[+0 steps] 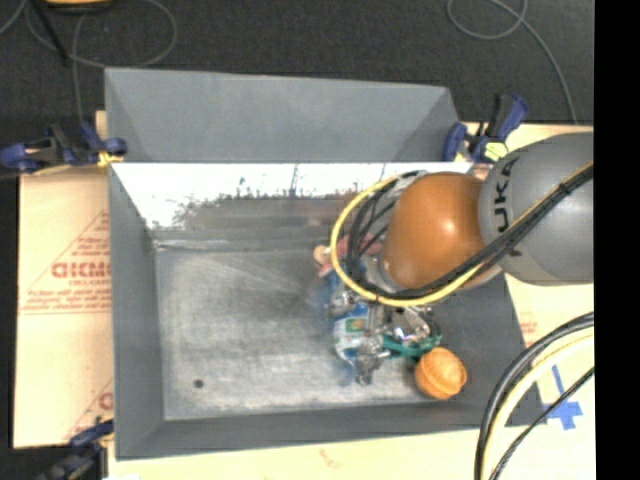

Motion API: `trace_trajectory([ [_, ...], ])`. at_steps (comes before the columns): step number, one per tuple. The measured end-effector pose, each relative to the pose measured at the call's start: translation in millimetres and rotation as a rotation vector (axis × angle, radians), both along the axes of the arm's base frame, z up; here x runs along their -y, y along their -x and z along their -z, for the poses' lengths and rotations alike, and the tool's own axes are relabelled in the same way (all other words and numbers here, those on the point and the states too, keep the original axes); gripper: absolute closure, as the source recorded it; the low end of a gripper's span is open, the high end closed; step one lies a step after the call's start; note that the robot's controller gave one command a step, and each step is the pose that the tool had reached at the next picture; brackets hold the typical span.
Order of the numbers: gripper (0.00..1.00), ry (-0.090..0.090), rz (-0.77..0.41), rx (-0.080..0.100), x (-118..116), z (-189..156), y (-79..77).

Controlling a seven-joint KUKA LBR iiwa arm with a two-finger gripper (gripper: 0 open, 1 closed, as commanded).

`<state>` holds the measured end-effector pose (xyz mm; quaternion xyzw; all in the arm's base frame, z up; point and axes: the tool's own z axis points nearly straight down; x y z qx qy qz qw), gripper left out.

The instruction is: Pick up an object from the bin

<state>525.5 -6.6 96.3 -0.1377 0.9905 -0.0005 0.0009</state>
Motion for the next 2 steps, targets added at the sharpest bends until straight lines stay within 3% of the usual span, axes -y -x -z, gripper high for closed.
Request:
trace_trajectory([
  [1, 1.0, -0.022, -0.035, 0.016, 42.4, 10.0, -10.0],
  [2, 1.0, -0.022, -0.034, 0.016, 42.4, 10.1, -10.1],
])
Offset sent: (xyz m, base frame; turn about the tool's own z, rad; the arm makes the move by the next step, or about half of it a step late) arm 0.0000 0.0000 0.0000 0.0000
